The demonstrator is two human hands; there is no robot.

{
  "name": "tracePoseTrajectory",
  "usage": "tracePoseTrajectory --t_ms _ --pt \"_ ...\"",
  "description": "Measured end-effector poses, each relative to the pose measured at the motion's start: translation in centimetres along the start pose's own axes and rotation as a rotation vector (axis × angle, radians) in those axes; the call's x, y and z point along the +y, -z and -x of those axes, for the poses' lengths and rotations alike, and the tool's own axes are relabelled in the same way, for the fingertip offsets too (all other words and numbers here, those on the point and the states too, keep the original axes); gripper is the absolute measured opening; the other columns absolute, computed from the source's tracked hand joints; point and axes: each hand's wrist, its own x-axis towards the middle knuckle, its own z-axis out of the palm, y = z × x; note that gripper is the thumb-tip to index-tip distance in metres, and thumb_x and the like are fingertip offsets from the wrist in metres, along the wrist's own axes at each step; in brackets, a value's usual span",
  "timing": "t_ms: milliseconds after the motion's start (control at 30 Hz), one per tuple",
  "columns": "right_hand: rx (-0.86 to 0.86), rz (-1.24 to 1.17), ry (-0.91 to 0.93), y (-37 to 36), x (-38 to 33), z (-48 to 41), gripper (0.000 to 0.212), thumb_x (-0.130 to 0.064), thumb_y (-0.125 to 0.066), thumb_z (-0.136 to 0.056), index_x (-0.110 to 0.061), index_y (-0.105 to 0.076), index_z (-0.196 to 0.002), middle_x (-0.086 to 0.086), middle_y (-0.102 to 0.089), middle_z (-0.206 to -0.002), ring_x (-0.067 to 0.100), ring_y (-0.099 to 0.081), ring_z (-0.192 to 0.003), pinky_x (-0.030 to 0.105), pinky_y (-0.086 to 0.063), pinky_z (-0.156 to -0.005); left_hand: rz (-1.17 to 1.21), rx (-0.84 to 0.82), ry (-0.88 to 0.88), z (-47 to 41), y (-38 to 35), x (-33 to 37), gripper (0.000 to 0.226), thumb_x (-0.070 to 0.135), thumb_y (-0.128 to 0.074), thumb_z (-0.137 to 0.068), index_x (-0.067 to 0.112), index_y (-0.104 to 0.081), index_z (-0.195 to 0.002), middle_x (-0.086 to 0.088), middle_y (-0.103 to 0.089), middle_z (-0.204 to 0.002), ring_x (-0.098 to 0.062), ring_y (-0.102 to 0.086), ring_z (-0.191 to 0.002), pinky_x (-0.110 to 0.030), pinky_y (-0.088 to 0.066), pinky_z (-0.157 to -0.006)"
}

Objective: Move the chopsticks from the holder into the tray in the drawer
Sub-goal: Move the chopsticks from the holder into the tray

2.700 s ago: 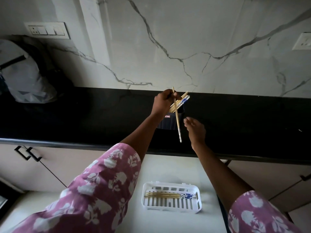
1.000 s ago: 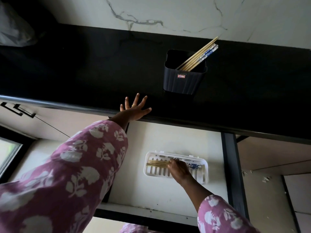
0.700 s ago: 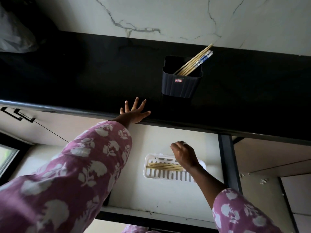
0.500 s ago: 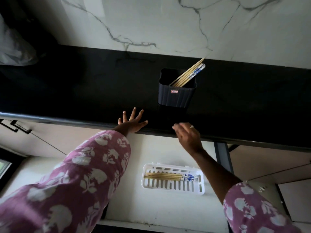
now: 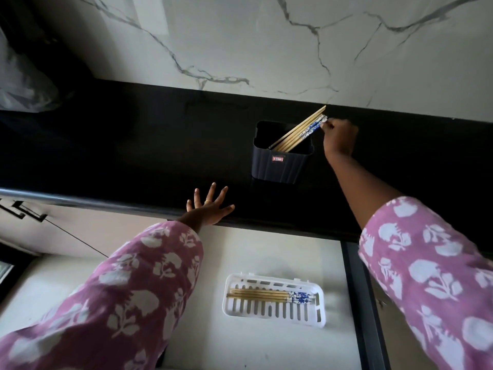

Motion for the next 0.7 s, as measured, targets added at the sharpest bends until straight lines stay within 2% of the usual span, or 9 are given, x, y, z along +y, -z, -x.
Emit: tracePoseTrajectory --t_ms 133,233,400,500,600,700 --pt "-0.007 -0.035 -0.074 -0.8 -0.6 -2.0 0.031 -0.018 -0.046 -0.097 0.001 -0.062 -0.117 0.023 -0.064 -0.12 0.032 -0.059 -0.113 0.03 -0.044 -0.094 -0.008 -0.009 0.004 -0.4 0.0 -0.1 0.067 0.071 -0.028 -0.085 0.055 0.01 -0.139 0.02 0.023 -0.152 -0.033 0.022 -0.141 -0.052 0.005 -0.112" --pt "0.016 -0.059 -0.124 -1.5 -0.5 -2.4 0.029 -0.015 -0.05 -0.095 0.002 -0.065 -0.112 0.022 -0.068 -0.113 0.03 -0.064 -0.106 0.03 -0.048 -0.091 -0.005 -0.011 0.003 -0.5 0.0 -0.1 0.067 0.071 -0.028 -0.085 0.055 0.01 -0.139 0.02 0.024 -0.152 -0.033 0.023 -0.14 -0.053 0.005 -0.112" --pt "-0.009 -0.271 -0.272 -1.9 -0.4 -2.2 0.024 -0.006 -0.059 -0.088 0.002 -0.067 -0.108 0.024 -0.071 -0.103 0.031 -0.069 -0.095 0.04 -0.057 -0.087 -0.002 0.005 0.007 -0.6 -0.2 -0.2 0.067 0.072 -0.028 -0.085 0.056 0.01 -0.138 0.02 0.024 -0.152 -0.032 0.024 -0.14 -0.052 0.006 -0.112" --pt "-0.005 -0.351 -0.334 -1.5 -0.7 -2.0 0.018 -0.006 -0.066 -0.083 0.0 -0.066 -0.099 0.023 -0.071 -0.101 0.033 -0.07 -0.092 0.043 -0.059 -0.081 -0.013 0.003 0.012 -0.7 -0.2 -0.2 0.067 0.071 -0.027 -0.085 0.055 0.01 -0.139 0.019 0.023 -0.152 -0.033 0.023 -0.141 -0.052 0.005 -0.112" --pt "-0.015 -0.397 -0.313 -0.4 -1.4 -1.3 0.008 -0.002 -0.068 -0.081 -0.007 -0.063 -0.083 0.024 -0.07 -0.099 0.033 -0.07 -0.087 0.045 -0.059 -0.078 -0.016 0.009 0.01 -0.8 -0.2 -0.4 0.067 0.072 -0.027 -0.085 0.055 0.01 -0.139 0.019 0.023 -0.152 -0.033 0.022 -0.141 -0.053 0.004 -0.112" --pt "0.004 -0.439 -0.267 1.7 -1.6 -0.8 0.017 -0.001 -0.068 -0.081 -0.012 -0.056 -0.073 0.024 -0.068 -0.095 0.033 -0.071 -0.078 0.044 -0.061 -0.072 -0.002 0.023 0.005 -0.7 -0.5 -0.1 0.067 0.071 -0.027 -0.085 0.055 0.009 -0.139 0.019 0.022 -0.153 -0.032 0.022 -0.141 -0.052 0.004 -0.112"
